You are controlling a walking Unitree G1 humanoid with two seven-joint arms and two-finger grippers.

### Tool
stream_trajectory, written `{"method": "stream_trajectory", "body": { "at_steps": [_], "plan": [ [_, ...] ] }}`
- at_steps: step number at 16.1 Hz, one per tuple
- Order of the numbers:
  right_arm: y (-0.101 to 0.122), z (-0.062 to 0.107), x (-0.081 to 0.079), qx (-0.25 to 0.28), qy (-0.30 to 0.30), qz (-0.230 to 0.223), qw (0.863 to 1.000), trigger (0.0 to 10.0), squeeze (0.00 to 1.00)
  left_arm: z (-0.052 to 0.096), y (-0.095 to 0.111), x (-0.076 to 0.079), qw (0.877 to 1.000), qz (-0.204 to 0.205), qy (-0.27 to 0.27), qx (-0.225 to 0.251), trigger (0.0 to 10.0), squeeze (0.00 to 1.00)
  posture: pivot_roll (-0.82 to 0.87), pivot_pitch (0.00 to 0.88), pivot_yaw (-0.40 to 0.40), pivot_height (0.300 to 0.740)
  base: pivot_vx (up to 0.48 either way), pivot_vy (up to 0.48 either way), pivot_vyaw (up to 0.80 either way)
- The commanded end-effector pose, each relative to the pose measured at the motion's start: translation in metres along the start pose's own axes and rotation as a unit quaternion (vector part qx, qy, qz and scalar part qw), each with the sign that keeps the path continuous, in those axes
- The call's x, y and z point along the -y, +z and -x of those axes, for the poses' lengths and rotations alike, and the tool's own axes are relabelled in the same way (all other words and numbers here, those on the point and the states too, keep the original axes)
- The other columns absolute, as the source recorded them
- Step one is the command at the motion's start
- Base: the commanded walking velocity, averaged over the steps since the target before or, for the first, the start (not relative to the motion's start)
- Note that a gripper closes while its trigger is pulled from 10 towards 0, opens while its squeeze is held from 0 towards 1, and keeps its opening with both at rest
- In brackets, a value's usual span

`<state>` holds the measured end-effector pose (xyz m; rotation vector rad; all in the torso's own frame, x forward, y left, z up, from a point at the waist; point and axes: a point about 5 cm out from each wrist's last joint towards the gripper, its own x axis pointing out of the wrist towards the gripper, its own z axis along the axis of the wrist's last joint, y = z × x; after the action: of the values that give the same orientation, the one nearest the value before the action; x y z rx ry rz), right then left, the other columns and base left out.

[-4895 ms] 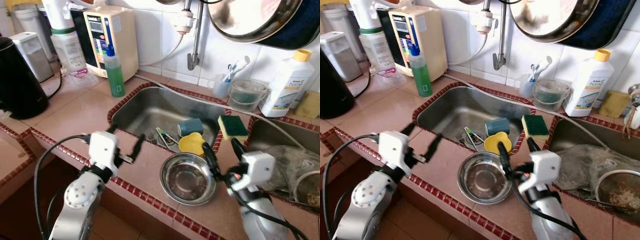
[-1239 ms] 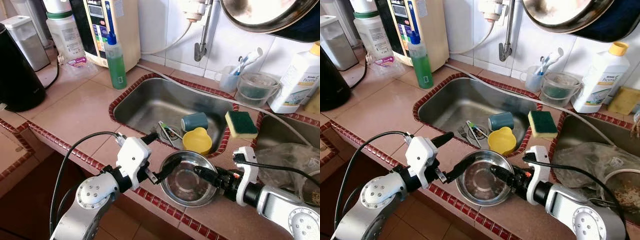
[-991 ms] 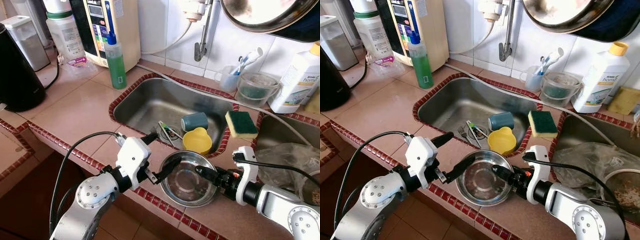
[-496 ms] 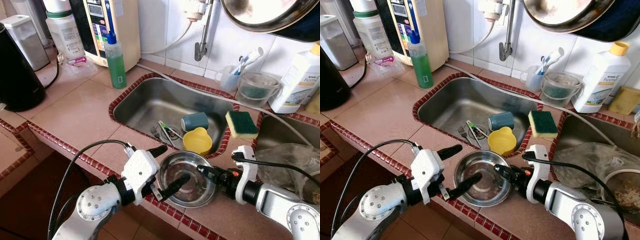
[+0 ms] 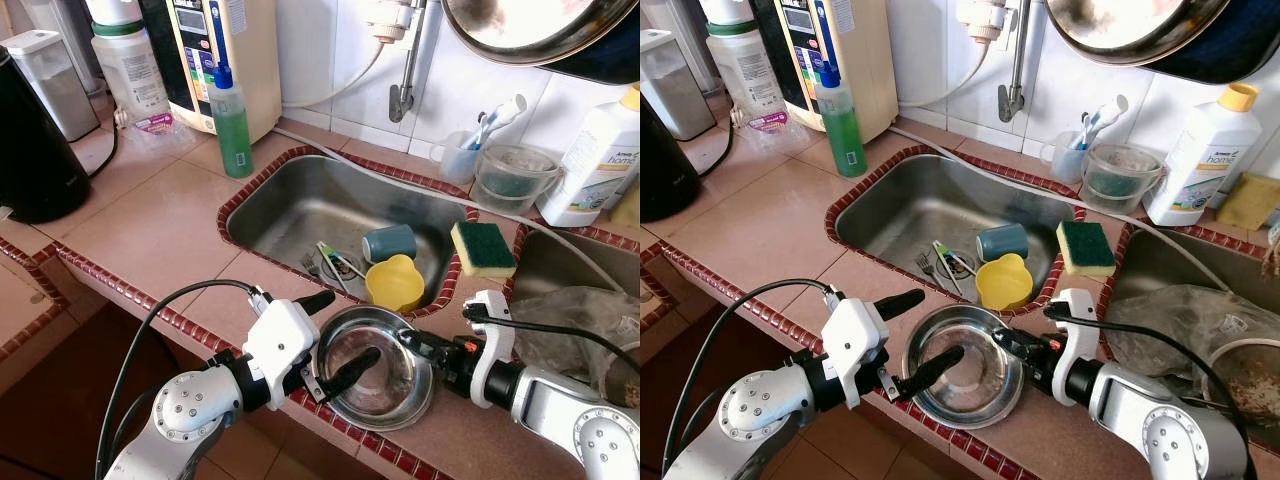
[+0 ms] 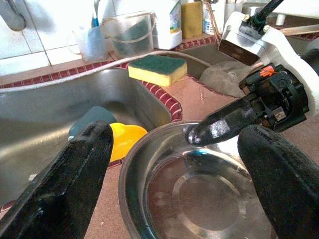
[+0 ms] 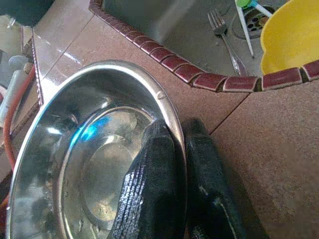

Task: Kitchen organization

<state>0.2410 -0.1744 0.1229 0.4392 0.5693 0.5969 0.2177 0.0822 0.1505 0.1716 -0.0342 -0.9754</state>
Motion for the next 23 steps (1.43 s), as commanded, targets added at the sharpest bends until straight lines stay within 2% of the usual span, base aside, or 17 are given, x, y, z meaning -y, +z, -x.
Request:
{"method": "stream_trajectory", "body": {
  "at_steps": [1, 7, 8, 9, 11, 15, 16, 17, 18, 20, 23],
  "plan": [
    [0.0, 0.001, 0.001, -0.004, -0.007, 0.003, 1.0, 0.0, 0.0, 0.001, 0.001, 0.0, 1.0, -0.004, -0.001, -0.003, 10.0, 0.0, -0.17, 0.078, -0.002, 0.74, 0.0, 0.0, 0.0],
    [0.0, 0.001, 0.001, -0.004, -0.007, 0.003, 1.0, 0.0, 0.0, 0.001, 0.001, 0.0, 1.0, -0.004, -0.001, -0.003, 10.0, 0.0, -0.17, 0.078, -0.002, 0.74, 0.0, 0.0, 0.0],
    [0.021, -0.005, 0.006, 0.078, -0.027, 0.017, 0.996, 0.0, 0.0, 0.001, 0.013, -0.037, 0.995, 0.023, 0.091, 0.028, 10.0, 0.0, -0.17, 0.044, 0.005, 0.74, 0.0, 0.0, 0.0],
    [0.033, -0.006, 0.007, 0.124, -0.036, 0.028, 0.991, 0.0, 0.0, 0.001, 0.019, -0.057, 0.987, 0.037, 0.145, 0.049, 10.0, 0.0, -0.17, 0.044, 0.005, 0.74, 0.0, 0.0, 0.0],
    [0.045, -0.005, 0.007, 0.159, -0.029, 0.018, 0.987, 0.0, 0.0, 0.0, 0.023, -0.074, 0.973, 0.079, 0.205, 0.073, 10.0, 0.0, -0.17, 0.038, 0.006, 0.74, 0.0, 0.0, 0.0],
    [0.057, -0.007, 0.004, 0.21, -0.019, 0.022, 0.977, 0.0, 0.0, -0.003, 0.027, -0.086, 0.964, 0.094, 0.231, 0.089, 10.0, 0.0, -0.18, 0.019, 0.01, 0.74, 0.0, 0.0, 0.0],
    [0.062, -0.006, 0.001, 0.236, -0.013, 0.029, 0.971, 3.6, 0.0, -0.004, 0.026, -0.087, 0.964, 0.095, 0.231, 0.088, 10.0, 0.0, -0.18, 0.018, 0.012, 0.74, 0.0, 0.0, 0.0],
    [0.066, -0.005, -0.002, 0.258, -0.009, 0.032, 0.966, 9.3, 0.0, -0.005, 0.025, -0.087, 0.964, 0.097, 0.232, 0.087, 10.0, 0.0, -0.18, 0.017, 0.011, 0.74, 0.0, 0.0, 0.0],
    [0.072, -0.003, -0.004, 0.285, -0.009, 0.038, 0.958, 10.0, 0.0, -0.005, 0.024, -0.088, 0.964, 0.097, 0.234, 0.085, 10.0, 0.0, -0.18, 0.018, 0.013, 0.74, 0.0, 0.0, 0.0],
    [0.084, 0.0, -0.012, 0.346, -0.028, 0.082, 0.934, 10.0, 0.0, -0.007, 0.018, -0.09, 0.962, 0.109, 0.239, 0.075, 10.0, 0.0, -0.18, 0.023, 0.018, 0.74, 0.0, 0.0, 0.0],
    [0.088, -0.001, -0.018, 0.375, -0.039, 0.112, 0.92, 10.0, 0.0, -0.008, 0.012, -0.092, 0.961, 0.115, 0.244, 0.057, 10.0, 0.0, -0.18, 0.027, 0.02, 0.74, 0.0, 0.0, 0.0]
  ]
}}
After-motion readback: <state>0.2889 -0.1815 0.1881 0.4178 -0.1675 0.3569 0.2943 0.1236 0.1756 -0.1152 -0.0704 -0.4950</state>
